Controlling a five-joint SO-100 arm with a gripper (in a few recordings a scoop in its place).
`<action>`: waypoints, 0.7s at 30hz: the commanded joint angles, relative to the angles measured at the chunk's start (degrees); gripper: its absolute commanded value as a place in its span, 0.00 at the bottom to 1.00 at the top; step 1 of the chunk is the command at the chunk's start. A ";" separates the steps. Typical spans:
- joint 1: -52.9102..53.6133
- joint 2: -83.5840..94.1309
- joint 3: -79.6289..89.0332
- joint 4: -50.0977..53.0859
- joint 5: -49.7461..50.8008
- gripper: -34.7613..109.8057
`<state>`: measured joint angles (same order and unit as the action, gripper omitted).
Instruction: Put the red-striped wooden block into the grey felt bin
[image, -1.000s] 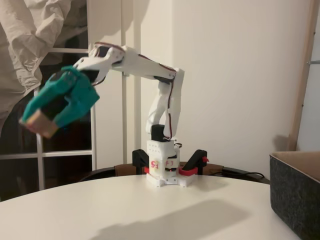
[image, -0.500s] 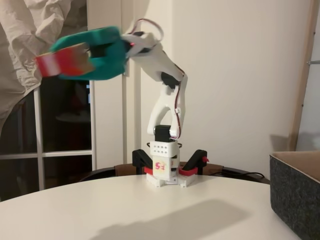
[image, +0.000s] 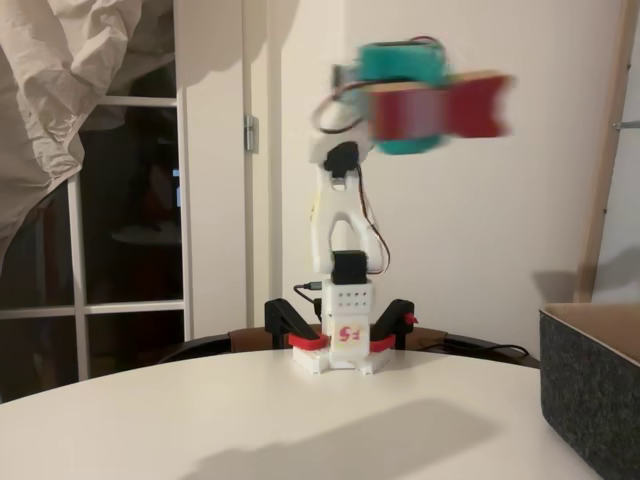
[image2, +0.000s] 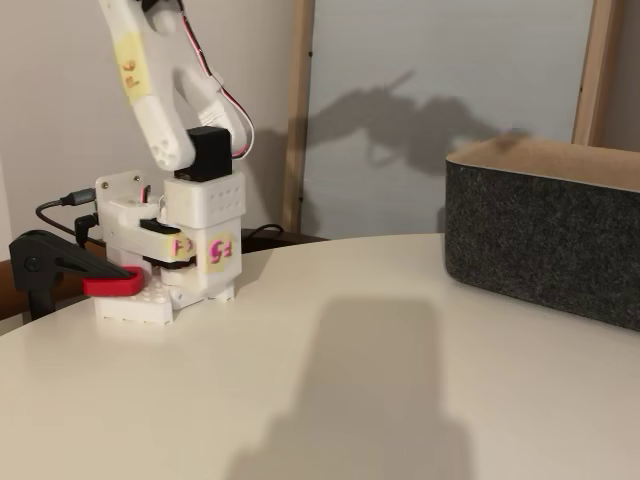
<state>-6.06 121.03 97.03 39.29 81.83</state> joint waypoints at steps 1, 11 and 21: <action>-9.23 2.11 -0.09 -0.88 -1.67 0.28; -25.75 -12.22 -0.26 -1.49 -22.06 0.27; -26.89 -24.17 -0.35 -3.69 -31.99 0.30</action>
<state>-31.64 97.73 97.03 36.30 50.80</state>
